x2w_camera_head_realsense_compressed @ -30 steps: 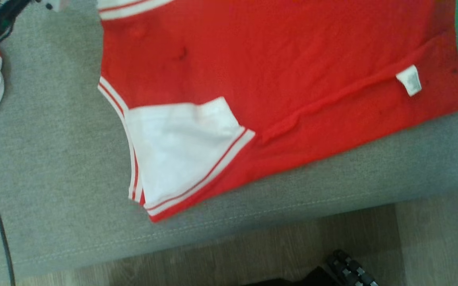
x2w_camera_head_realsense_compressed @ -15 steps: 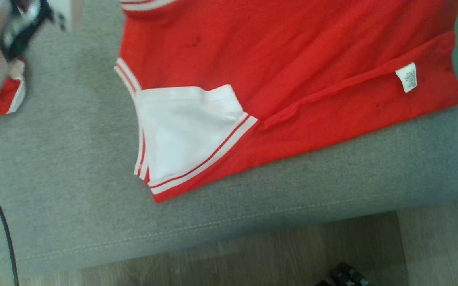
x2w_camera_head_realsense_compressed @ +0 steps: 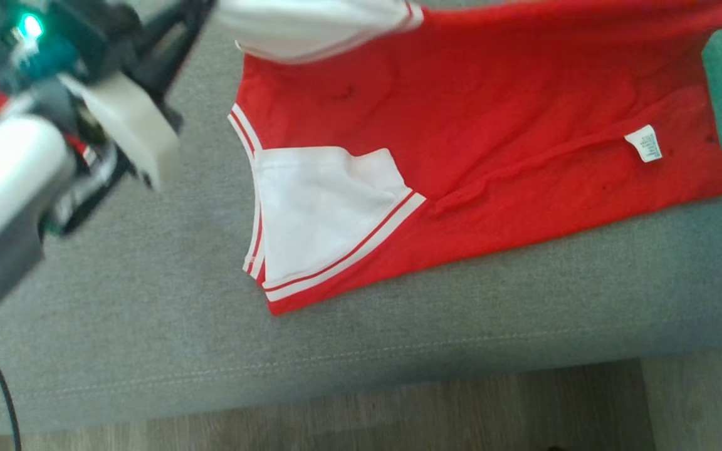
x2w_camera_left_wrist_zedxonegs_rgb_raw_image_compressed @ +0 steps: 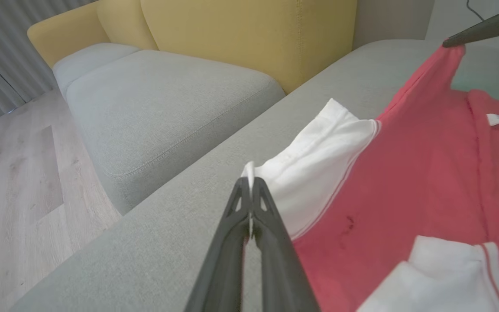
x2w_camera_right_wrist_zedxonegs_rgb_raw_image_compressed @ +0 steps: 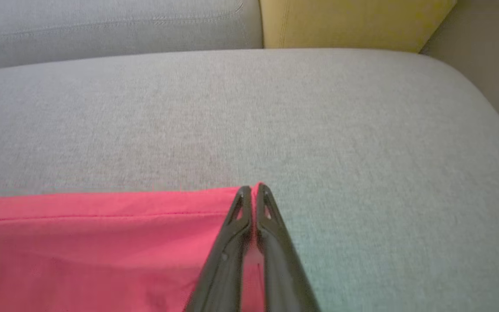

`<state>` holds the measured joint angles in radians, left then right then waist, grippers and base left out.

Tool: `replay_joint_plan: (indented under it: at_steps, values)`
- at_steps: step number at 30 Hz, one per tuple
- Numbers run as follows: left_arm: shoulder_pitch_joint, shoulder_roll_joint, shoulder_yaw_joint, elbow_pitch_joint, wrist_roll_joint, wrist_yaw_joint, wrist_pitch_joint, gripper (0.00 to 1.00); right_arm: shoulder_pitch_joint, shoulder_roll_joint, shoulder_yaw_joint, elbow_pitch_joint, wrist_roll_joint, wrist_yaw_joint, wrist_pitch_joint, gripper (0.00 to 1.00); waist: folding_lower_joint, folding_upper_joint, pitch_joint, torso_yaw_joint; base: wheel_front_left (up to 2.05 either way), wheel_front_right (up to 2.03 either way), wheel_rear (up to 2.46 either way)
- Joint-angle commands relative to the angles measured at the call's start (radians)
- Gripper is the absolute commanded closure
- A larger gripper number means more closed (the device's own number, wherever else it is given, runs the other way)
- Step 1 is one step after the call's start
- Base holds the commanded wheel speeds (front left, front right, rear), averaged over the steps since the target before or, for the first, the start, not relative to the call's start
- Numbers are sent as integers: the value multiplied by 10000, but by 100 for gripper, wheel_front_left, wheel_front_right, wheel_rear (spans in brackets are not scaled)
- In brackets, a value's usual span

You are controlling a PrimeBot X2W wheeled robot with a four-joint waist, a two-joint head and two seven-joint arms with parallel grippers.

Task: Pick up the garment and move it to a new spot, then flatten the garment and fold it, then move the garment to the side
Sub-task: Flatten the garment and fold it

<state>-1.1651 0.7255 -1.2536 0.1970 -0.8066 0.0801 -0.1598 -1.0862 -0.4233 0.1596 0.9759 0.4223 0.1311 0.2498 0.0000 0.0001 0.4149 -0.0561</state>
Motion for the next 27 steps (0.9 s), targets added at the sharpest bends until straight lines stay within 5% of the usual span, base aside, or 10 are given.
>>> replay_joint_plan:
  at_steps: [1,12,27]
  values:
    - [-8,615,399,-613,-104,281,136,100,309,-264,166,-547,237,-4,95,100,0,-1,-142,66,0,0,0]
    - [1964,1406,60,-2995,-68,1873,303,100,2186,-906,544,-2075,926,-4,615,100,0,-1,-451,73,0,0,0]
    - [3484,489,-174,-2184,-250,1650,296,100,3341,-580,158,-2287,1021,-4,1030,100,0,-1,-461,91,0,0,0]
